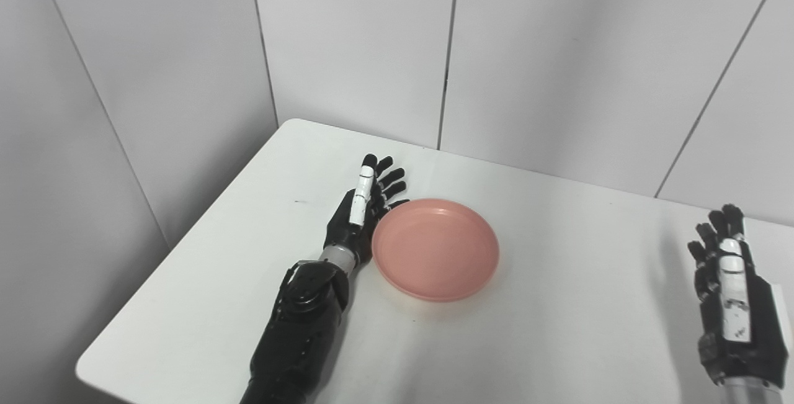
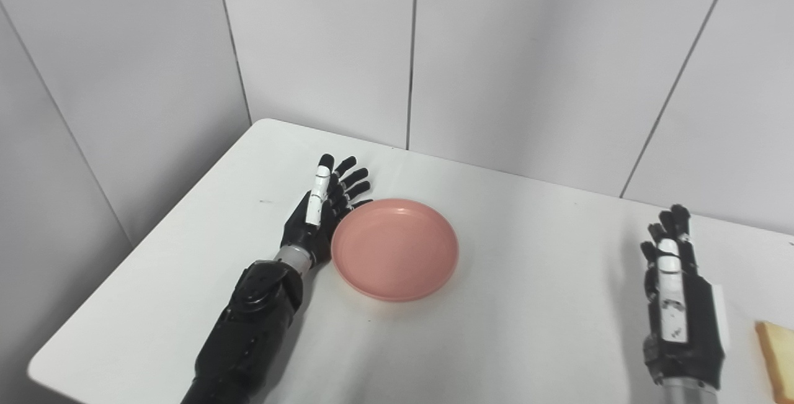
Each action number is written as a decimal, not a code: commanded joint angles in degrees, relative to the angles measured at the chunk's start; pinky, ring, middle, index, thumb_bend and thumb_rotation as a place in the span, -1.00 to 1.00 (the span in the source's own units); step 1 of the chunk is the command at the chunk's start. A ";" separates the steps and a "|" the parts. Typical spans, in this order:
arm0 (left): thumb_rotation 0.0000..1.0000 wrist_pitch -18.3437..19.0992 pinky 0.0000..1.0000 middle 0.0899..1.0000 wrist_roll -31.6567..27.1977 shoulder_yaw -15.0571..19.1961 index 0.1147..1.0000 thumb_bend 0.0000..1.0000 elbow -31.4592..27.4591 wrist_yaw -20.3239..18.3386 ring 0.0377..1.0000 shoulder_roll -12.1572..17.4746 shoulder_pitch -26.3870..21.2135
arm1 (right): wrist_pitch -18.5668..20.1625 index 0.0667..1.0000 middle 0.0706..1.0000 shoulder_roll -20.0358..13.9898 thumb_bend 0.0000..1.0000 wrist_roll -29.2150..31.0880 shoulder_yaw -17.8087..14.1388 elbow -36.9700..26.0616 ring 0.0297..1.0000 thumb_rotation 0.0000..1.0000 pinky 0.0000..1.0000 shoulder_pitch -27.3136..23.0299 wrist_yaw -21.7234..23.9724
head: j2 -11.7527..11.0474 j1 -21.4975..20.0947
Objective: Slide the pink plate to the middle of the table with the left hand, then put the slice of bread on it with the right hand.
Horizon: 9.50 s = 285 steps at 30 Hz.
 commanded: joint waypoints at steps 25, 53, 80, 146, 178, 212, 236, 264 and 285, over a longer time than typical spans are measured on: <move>0.95 1.99 0.63 0.83 -0.45 -3.53 0.79 0.55 -7.08 -4.11 0.83 -3.64 3.57 | 0.86 1.00 1.00 4.14 0.32 -4.11 2.43 -3.08 1.00 0.60 1.00 -1.56 -2.60 | 3.09 -12.47; 0.96 -0.23 0.78 0.92 -0.02 -7.84 0.90 0.40 -9.65 -6.07 0.90 -8.57 7.98 | 1.56 1.00 1.00 3.22 0.23 -3.66 0.40 -4.35 1.00 0.67 1.00 -3.66 -3.94 | 3.50 -18.48; 0.99 -3.21 0.91 0.91 1.90 -9.70 0.85 0.44 -8.66 -6.94 0.91 -9.05 9.17 | 9.38 0.86 0.85 -5.94 0.36 -1.64 -8.23 -14.94 0.87 0.29 0.99 -7.39 -6.23 | 3.03 -25.87; 0.98 -16.99 0.93 0.88 3.85 -8.99 0.83 0.45 -0.35 -10.28 0.90 -7.26 7.23 | 14.92 0.80 0.90 -54.31 0.82 -24.82 4.19 1.92 0.94 -0.75 0.86 -8.54 26.08 | -1.43 -37.31; 0.99 -19.20 0.87 0.85 3.63 -9.44 0.81 0.43 -1.32 -10.98 0.86 -6.01 7.69 | 12.68 0.94 1.00 -54.08 1.00 -46.09 19.93 8.14 1.00 -0.59 1.00 -16.91 35.19 | -0.03 -39.65; 0.98 -17.10 0.88 0.87 3.70 -9.71 0.82 0.38 -3.29 -10.74 0.87 -5.75 8.38 | 5.22 0.90 0.98 -49.60 1.00 -58.92 25.82 14.38 1.00 -0.49 1.00 -18.43 35.55 | 0.88 -39.49; 0.99 -16.50 0.88 0.87 3.80 -9.86 0.82 0.38 -3.95 -10.72 0.87 -6.04 8.41 | 3.00 -0.11 -0.08 -47.33 0.05 -56.42 20.45 15.95 -0.11 -1.00 -0.27 -16.62 23.14 | 1.49 -39.22; 0.94 -17.02 0.87 0.87 4.43 -10.29 0.82 0.42 -2.92 -10.17 0.86 -7.13 8.16 | 7.12 -0.11 -0.09 -45.50 0.06 -50.94 13.87 -2.57 0.13 -1.00 0.00 -20.70 31.50 | 1.46 -36.44; 0.94 -16.60 0.87 0.86 6.46 -10.78 0.79 0.44 -2.55 -8.60 0.87 -8.85 8.29 | 1.78 -0.13 -0.06 -32.83 0.05 -50.68 20.71 -9.08 -0.12 -1.00 -0.21 -26.99 33.52 | 2.17 -30.98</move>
